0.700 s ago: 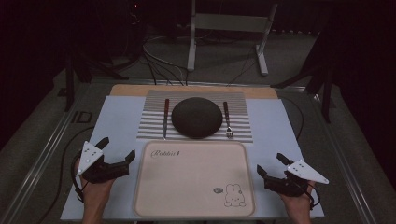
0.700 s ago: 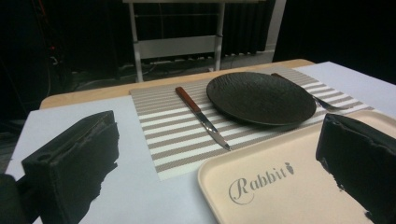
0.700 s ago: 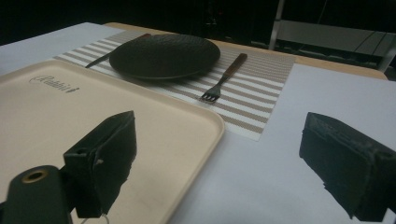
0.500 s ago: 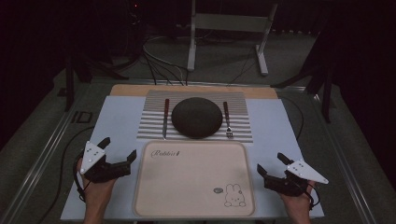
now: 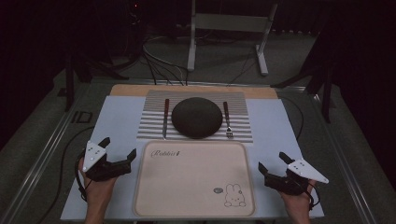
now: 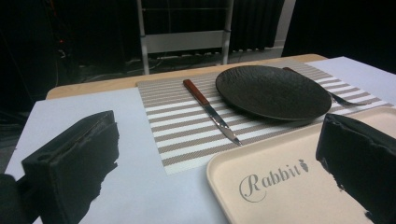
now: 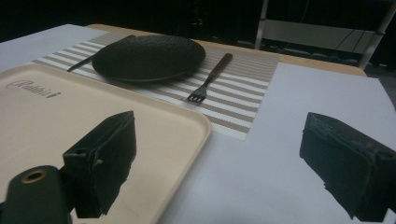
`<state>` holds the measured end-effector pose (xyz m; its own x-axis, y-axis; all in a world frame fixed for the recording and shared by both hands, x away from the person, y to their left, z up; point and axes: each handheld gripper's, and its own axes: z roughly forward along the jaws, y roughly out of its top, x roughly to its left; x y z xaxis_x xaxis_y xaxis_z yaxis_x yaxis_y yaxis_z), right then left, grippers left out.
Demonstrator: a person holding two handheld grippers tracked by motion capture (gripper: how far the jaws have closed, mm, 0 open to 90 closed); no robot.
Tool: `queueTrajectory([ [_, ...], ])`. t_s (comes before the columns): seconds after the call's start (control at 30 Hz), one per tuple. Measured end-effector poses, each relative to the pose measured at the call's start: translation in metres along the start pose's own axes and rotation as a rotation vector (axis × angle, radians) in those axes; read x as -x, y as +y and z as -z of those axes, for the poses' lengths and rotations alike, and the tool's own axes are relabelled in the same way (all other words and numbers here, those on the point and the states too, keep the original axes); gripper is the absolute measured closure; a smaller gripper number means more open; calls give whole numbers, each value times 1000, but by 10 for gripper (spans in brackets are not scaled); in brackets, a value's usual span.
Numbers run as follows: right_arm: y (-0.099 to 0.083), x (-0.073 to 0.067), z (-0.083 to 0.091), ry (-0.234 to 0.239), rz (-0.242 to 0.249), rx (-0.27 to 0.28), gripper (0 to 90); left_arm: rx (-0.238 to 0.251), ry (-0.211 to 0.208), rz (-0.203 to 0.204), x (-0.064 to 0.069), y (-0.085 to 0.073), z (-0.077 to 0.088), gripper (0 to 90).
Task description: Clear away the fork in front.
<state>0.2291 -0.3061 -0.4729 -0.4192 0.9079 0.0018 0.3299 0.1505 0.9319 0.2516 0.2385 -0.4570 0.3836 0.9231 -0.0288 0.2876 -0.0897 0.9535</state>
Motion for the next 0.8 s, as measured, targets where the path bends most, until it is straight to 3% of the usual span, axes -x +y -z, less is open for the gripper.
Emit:
queueTrajectory([
  [0.33, 6, 0, 1, -16, -8, 8, 109, 0, -3, 2, 4, -2, -3, 0],
  [0.8, 32, -8, -8, -9, 18, 17, 109, 3, 12, 15, 1, -3, -2, 0],
])
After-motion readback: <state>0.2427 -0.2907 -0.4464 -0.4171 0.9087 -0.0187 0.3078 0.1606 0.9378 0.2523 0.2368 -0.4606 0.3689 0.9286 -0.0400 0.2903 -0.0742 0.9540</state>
